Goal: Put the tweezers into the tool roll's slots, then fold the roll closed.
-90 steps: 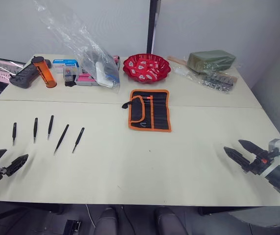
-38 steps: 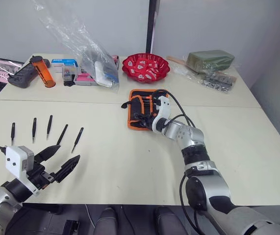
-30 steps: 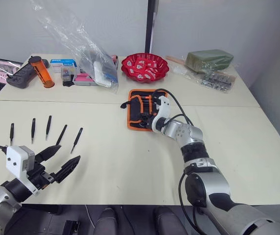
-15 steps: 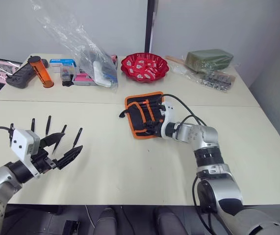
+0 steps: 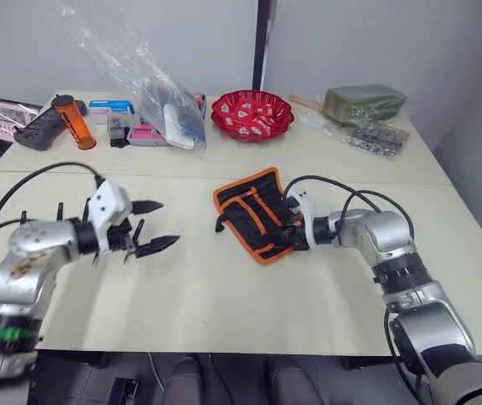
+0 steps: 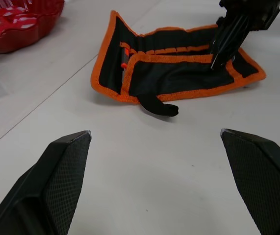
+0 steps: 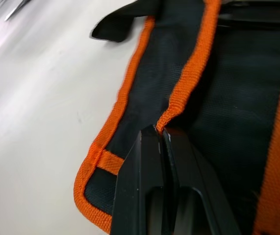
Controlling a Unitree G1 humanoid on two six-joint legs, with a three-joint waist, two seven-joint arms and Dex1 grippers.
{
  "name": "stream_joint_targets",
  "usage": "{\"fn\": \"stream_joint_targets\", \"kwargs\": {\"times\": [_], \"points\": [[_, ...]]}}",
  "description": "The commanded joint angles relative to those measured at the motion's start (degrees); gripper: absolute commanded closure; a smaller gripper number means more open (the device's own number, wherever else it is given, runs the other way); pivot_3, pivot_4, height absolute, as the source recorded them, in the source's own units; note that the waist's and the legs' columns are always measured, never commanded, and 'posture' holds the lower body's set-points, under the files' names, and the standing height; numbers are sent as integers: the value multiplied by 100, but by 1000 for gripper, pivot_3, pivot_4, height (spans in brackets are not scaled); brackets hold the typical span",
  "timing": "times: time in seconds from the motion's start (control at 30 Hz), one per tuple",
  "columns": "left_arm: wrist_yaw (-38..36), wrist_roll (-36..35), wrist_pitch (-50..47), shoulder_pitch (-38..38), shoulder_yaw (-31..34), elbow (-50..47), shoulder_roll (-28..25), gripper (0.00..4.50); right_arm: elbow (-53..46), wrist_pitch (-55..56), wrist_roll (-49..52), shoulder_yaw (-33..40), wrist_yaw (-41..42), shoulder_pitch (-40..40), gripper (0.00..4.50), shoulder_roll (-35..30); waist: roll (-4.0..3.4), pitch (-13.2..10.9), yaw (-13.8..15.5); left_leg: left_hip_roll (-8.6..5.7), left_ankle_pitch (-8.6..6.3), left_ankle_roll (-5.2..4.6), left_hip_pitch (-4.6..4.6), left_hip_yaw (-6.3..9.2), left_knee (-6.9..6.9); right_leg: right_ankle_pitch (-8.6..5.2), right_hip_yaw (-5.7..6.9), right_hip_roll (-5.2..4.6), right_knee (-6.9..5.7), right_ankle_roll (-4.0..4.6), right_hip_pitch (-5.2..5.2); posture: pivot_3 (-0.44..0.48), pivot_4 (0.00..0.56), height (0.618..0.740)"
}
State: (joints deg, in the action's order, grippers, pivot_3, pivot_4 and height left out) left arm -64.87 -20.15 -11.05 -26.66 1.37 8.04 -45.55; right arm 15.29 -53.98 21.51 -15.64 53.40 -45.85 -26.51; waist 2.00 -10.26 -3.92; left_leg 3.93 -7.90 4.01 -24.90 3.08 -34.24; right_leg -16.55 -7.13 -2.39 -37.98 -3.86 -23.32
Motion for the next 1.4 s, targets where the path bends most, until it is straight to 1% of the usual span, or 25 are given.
{"fn": "stream_joint_targets", "kwargs": {"times": [0.03, 0.13, 0.2, 0.3, 0.43, 0.6, 0.73, 0.87, 0.97, 1.13, 1.2, 1.4], "points": [[-401, 561, 818, -963, -468, 1085, 267, 0, -27, 200, -76, -15, 192, -163, 4457, 4, 1, 0, 3, 0, 0, 0, -4, 2, -2, 1, 2, 0, -1, 0, -1, 0, 150, 729], [-657, 1197, 1714, -2165, -1007, 2469, 760, 0, -11, 271, -155, 70, 112, -174, 4457, 8, 2, -1, 41, -2, 1, -1, -21, 10, -9, 8, 7, 0, -3, 7, -10, 0, 150, 729], [-688, 1627, 2384, -2712, -1283, 3220, 981, 0, -82, 264, -180, 119, 49, -128, 4457, 6, 3, -1, 84, -4, 1, -1, -30, 14, -22, 13, 12, 0, -6, 11, -12, 0, 150, 729], [-527, 2204, 3257, -3363, -1612, 4137, 1251, 0, -398, 129, -105, 280, -80, -42, 4457, 28, 2, -2, 85, -6, -1, -4, -39, 14, -31, 18, 9, 0, -3, 12, -14, 0, 150, 729], [-353, 2712, 4003, -3868, -1846, 4974, 1494, 0, -917, 109, -78, 431, -292, 32, 4457, 81, 2, -2, 73, -5, -2, -5, -41, 15, -29, 18, 8, 0, -11, 12, -23, 0, 150, 729], [-278, 2996, 4366, -4238, -1910, 5512, 1750, 0, -1492, 39, -179, 368, -452, 85, 4457, -54, 2, -2, 107, -6, -2, -5, -57, 19, -38, 9, 10, 0, -13, -6, -28, 0, 150, 729], [-142, 3280, 4574, -4471, -2014, 5752, 1872, 0, -1850, 166, -299, 178, -377, 114, 4457, -239, 2, -3, 140, -8, -2, -5, -85, 20, -52, 16, 10, 0, -16, -11, -51, 0, 150, 729], [119, 3541, 4704, -4622, -2075, 5939, 1949, 0, -2057, 386, -447, -87, -266, 191, 4457, -400, 2, -3, 140, -9, -1, -5, -108, 21, -59, 27, 9, 0, -26, 2, -77, 0, 150, 729], [553, 3945, 4871, -4733, -2270, 6061, 1955, 0, -2152, 481, -435, -170, -121, 323, 4457, -471, 2, -3, 140, -9, -1, -5, -112, 22, -60, 27, 10, 0, -27, 2, -81, 0, 150, 729], [640, 4012, 4819, -4841, -2255, 6211, 2144, 0, -2175, 597, -496, -218, -20, 418, 4457, -569, 2, -3, 140, -10, -1, -5, -113, 23, -62, 29, 10, 0, -29, 4, -80, 0, 150, 729], [778, 4184, 4874, -4866, -2359, 6236, 2162, 552, -2159, 654, -533, -229, -29, 422, 4500, -588, 2, -3, 140, -10, 0, -4, -113, 24, -62, 29, 10, 0, -30, 4, -80, 0, 150, 729], [434, 4188, 4912, -4875, -2319, 6262, 2115, 2470, -2146, 721, -580, -223, -26, 448, 4500, -614, 2, -3, 133, -11, 0, -4, -113, 24, -62, 32, 10, 0, -37, 9, -83, 0, 150, 729]]}}
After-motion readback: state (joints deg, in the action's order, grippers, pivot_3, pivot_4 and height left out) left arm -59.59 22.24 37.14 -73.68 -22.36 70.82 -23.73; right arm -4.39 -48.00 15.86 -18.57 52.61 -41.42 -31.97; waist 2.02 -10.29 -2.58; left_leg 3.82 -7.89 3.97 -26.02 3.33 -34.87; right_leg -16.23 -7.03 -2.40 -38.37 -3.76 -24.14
